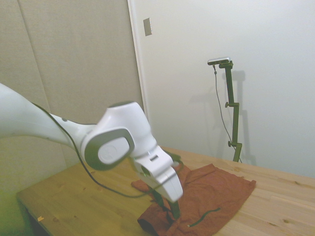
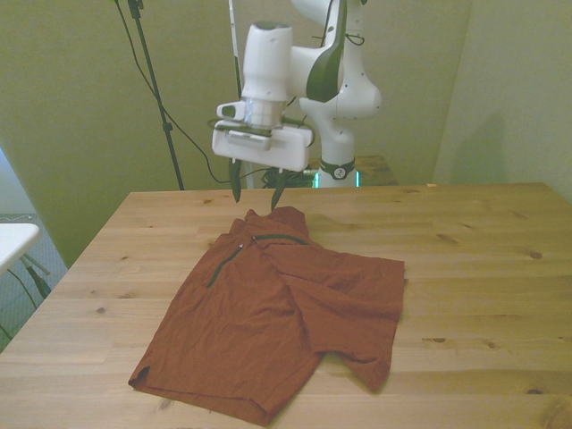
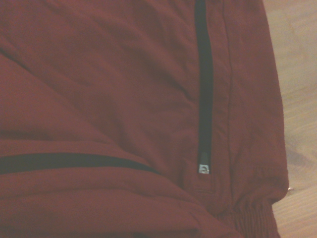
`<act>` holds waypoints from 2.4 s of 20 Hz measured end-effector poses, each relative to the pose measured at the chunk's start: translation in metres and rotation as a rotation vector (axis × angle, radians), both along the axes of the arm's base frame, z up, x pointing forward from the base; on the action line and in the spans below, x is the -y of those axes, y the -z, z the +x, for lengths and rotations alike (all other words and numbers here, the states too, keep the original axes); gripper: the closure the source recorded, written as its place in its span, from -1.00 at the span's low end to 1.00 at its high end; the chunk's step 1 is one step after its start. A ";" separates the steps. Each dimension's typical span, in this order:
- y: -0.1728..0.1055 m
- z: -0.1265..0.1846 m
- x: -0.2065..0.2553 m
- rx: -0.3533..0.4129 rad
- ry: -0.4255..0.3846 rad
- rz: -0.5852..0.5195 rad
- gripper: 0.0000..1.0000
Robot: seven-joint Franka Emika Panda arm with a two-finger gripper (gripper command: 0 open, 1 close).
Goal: Fold the shorts
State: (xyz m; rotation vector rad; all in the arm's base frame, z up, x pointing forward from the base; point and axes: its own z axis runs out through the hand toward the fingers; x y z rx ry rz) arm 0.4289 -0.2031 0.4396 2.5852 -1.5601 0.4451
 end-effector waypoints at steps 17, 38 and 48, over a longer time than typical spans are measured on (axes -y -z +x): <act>0.063 0.065 -0.317 -0.073 -0.596 -0.773 -1.00; 0.119 0.082 -0.354 -0.008 -0.733 -0.697 -1.00; 0.118 0.096 -0.302 -0.034 -0.642 -0.688 -1.00</act>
